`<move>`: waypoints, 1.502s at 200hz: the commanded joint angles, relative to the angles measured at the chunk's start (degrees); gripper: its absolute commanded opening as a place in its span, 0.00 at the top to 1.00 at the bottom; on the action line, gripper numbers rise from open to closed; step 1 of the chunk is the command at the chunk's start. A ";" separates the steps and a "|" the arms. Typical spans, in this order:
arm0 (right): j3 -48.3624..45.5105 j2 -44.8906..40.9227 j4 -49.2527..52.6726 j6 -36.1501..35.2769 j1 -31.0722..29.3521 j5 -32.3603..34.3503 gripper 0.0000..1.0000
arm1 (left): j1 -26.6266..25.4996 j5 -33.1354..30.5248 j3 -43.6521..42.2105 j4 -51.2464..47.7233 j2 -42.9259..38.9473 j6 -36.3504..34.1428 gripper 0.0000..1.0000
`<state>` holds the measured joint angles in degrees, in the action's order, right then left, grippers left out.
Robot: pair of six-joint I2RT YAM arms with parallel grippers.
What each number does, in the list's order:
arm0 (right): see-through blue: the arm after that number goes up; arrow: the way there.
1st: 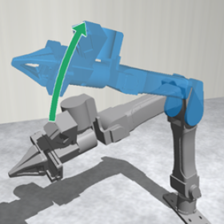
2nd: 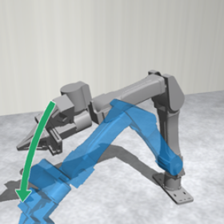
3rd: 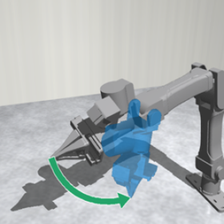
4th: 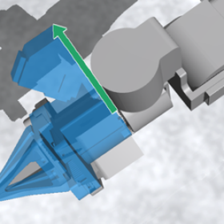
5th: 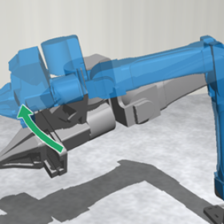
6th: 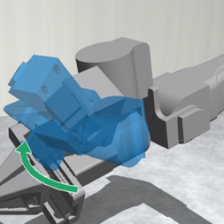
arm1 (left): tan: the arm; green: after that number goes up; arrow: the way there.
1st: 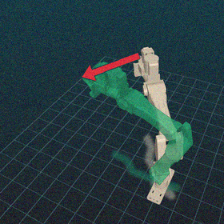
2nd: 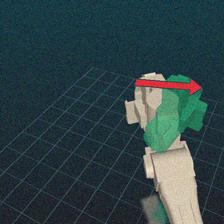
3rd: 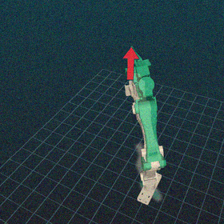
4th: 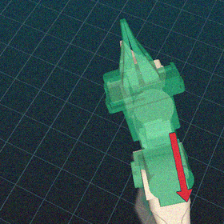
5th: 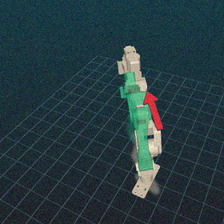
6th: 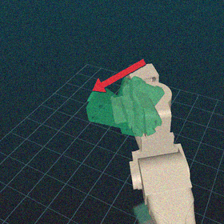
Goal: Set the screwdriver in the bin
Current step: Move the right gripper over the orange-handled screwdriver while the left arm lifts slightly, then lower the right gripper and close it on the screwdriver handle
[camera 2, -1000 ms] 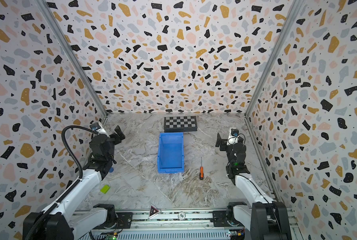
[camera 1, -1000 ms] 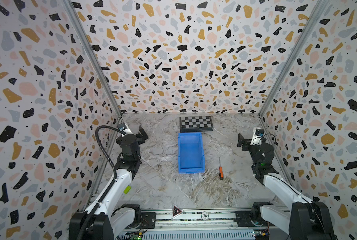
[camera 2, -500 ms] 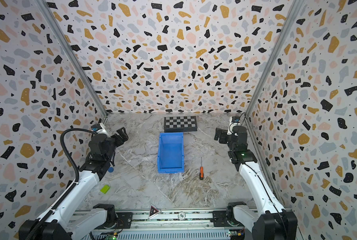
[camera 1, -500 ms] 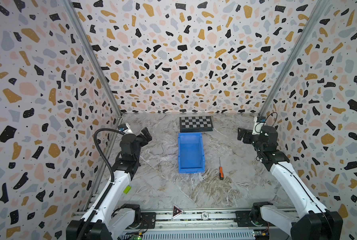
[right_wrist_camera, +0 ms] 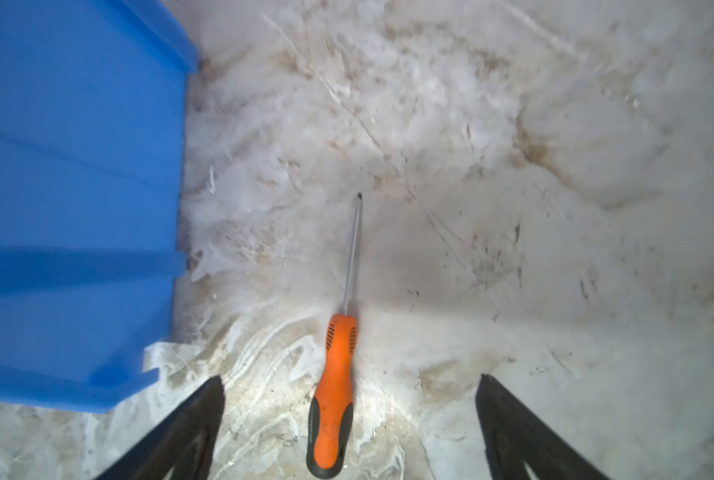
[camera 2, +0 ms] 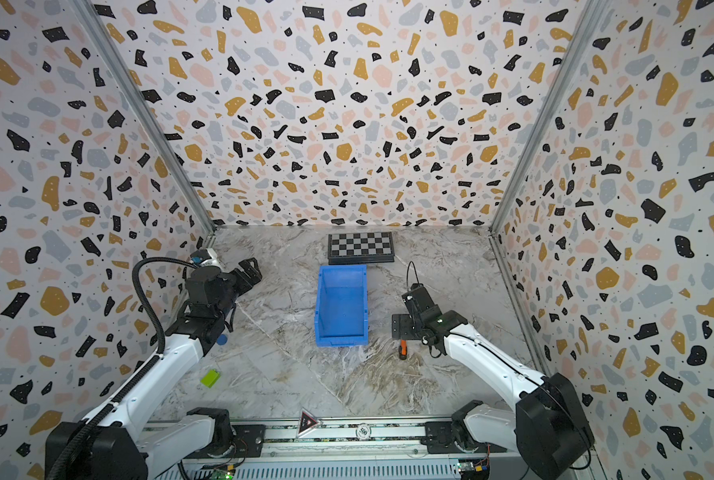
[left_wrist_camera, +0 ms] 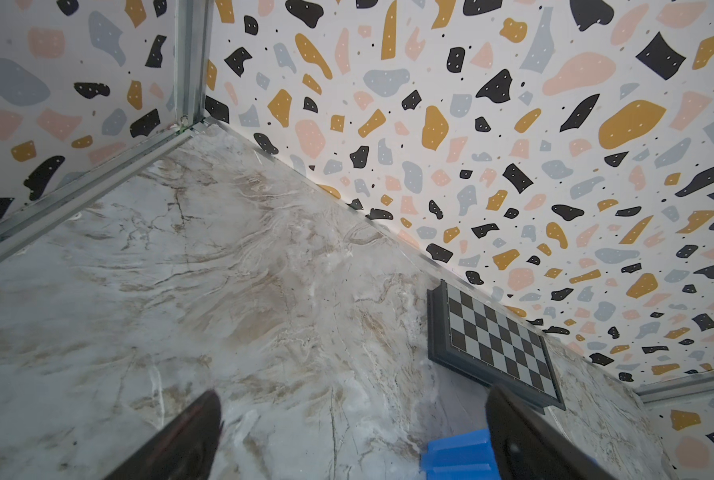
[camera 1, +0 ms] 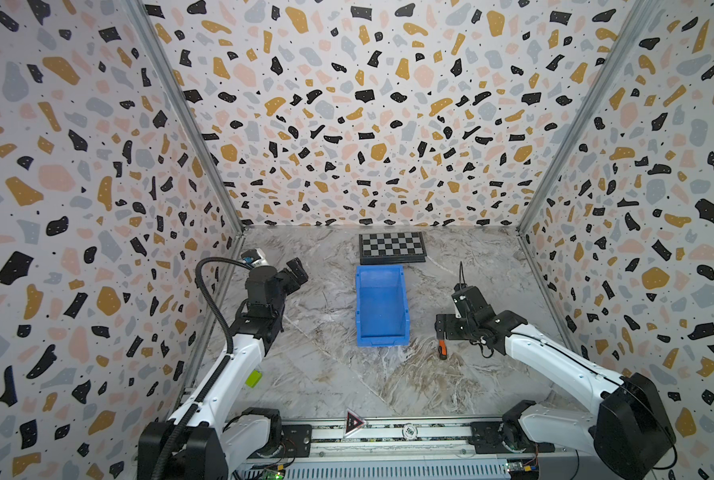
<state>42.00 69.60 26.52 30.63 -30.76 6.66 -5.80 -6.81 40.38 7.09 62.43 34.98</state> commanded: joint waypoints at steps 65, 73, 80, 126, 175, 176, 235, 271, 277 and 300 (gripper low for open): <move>-1.60 7.06 -2.03 5.22 -3.50 -2.20 0.28 | -0.26 0.81 1.38 1.02 0.23 1.00 0.00; -1.80 7.53 -2.10 5.38 -3.77 -2.43 0.29 | -0.26 0.77 1.30 0.99 0.15 0.97 0.00; -1.91 7.88 -2.14 5.57 -3.94 -2.51 0.30 | -0.26 0.74 1.29 0.95 0.14 0.92 0.00; -3.94 7.39 -2.26 7.79 -5.07 -2.06 0.43 | -0.26 0.48 1.26 0.73 -0.01 0.83 0.00; -4.97 7.58 -3.32 8.67 -5.44 -2.01 0.53 | -0.26 0.22 1.14 0.64 -0.03 0.58 0.00; -4.98 7.57 -3.32 8.62 -5.44 -2.00 0.53 | -0.26 0.22 1.16 0.64 -0.03 0.55 0.00; -3.78 8.69 -2.53 8.48 -6.32 -0.09 0.62 | -0.26 0.04 0.75 0.82 -0.21 0.52 0.00; -3.41 9.71 -2.33 8.48 -7.20 0.90 0.63 | -0.26 0.04 0.92 0.91 -0.21 0.35 0.00; -3.41 9.88 -2.43 8.48 -7.29 0.83 0.63 | -0.26 0.04 0.85 0.93 -0.21 0.41 0.00; -3.24 10.70 -2.45 8.29 -7.55 0.81 0.63 | -0.26 0.04 0.96 0.91 -0.10 0.34 0.00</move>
<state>37.17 79.64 23.09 38.52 -37.87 6.20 -5.80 -6.48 40.38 7.09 62.96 35.62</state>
